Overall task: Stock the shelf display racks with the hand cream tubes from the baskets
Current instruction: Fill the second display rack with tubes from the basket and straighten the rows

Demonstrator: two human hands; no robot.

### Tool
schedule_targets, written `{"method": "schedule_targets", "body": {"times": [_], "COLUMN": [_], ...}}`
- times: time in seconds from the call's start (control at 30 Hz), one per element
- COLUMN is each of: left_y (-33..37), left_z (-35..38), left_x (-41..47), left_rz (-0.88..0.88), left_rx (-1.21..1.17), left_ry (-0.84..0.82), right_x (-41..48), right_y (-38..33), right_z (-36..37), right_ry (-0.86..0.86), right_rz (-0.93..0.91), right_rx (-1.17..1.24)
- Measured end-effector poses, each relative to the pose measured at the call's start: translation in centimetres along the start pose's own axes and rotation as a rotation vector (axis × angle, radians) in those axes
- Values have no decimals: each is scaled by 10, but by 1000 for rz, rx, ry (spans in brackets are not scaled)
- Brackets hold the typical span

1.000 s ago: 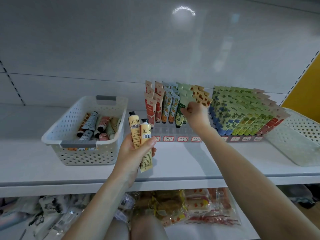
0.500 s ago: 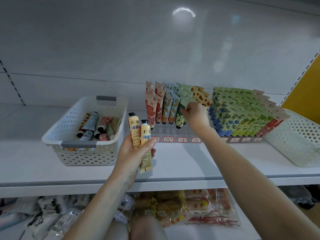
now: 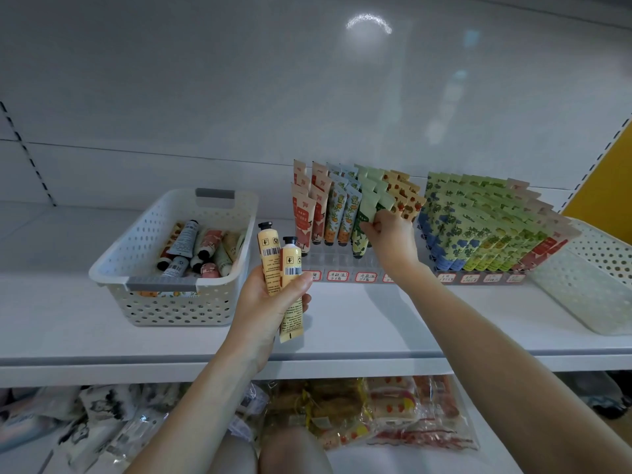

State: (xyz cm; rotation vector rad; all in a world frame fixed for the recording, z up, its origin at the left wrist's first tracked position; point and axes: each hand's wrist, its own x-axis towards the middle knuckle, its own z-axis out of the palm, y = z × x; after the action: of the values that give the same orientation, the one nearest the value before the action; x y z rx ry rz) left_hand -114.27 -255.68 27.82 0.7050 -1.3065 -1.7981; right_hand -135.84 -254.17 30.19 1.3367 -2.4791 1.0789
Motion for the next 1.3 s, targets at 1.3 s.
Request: {"method": "schedule_targets", "body": {"times": [1.3], "left_y": [17], "left_z": [5], "left_x": [-16], "left_rz": [-10], "left_rx": [25], "left_ry": [-31], "right_x": [-13], "right_y": [-19], "right_z": [-29], "right_ry": [75], "right_rz": [43], "right_rx": [67]}}
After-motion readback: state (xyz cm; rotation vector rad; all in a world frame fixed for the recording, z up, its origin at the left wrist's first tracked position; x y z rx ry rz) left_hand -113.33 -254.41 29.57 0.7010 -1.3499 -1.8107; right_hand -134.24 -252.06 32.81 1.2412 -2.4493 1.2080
